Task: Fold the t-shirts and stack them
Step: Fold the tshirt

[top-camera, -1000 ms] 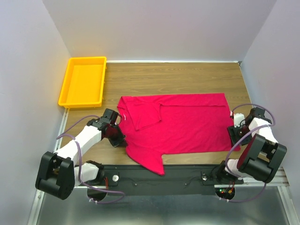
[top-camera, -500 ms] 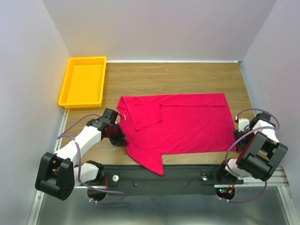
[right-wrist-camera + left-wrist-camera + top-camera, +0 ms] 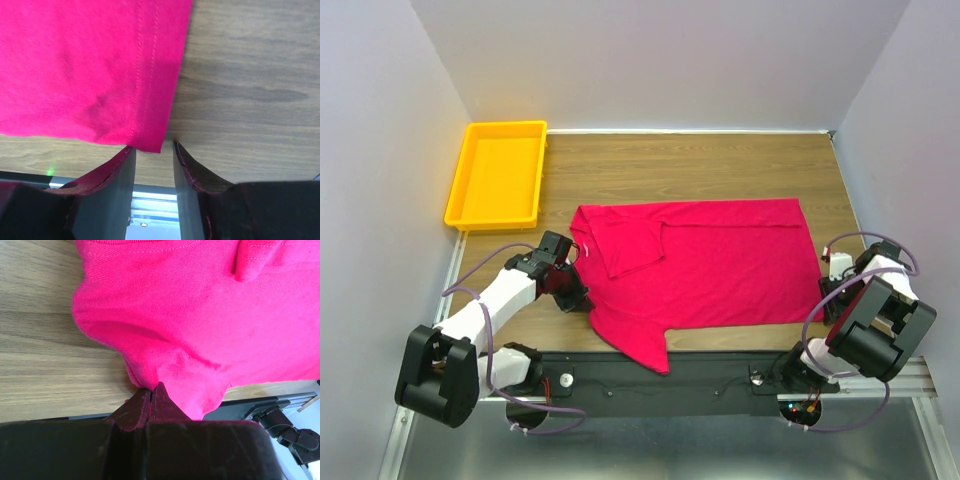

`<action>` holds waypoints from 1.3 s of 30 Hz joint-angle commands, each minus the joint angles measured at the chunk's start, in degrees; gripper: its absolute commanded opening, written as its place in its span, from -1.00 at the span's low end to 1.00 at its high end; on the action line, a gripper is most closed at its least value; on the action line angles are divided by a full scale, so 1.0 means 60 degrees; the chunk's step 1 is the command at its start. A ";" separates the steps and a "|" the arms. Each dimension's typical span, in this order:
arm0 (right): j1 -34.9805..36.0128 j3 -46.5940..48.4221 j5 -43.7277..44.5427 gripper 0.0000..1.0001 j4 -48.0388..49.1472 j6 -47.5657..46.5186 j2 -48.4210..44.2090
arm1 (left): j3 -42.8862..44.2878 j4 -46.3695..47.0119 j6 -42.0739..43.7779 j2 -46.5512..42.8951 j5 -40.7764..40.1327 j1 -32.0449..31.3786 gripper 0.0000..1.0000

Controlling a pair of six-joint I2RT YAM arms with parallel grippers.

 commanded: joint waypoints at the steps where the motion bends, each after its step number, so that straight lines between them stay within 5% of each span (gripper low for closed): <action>1: -0.0070 0.0505 -0.0396 -0.15 -0.0209 -0.0149 -0.0182 | -0.0092 -0.0107 0.0135 -0.0311 0.0027 -0.0024 -1.00; 18: -0.0143 0.0653 -0.0836 -0.09 -0.0400 -0.0134 0.0125 | -0.0077 -0.0093 0.0193 -0.0369 0.0056 -0.0024 -1.00; 26: -0.0260 0.0491 -0.0763 -0.34 -0.0180 -0.0105 0.0272 | -0.0165 0.0009 0.0208 -0.0384 0.0100 -0.0024 -1.00; 34: -0.0450 0.0607 -0.0865 -0.97 -0.0136 -0.0076 -0.0020 | -0.0239 0.0010 0.0135 -0.0574 0.0072 -0.0024 -1.00; 39: -0.0597 0.1135 -0.1055 -0.99 -0.0209 -0.0003 -0.0679 | -0.0239 -0.0093 -0.0070 -0.1014 -0.0075 0.0092 -1.00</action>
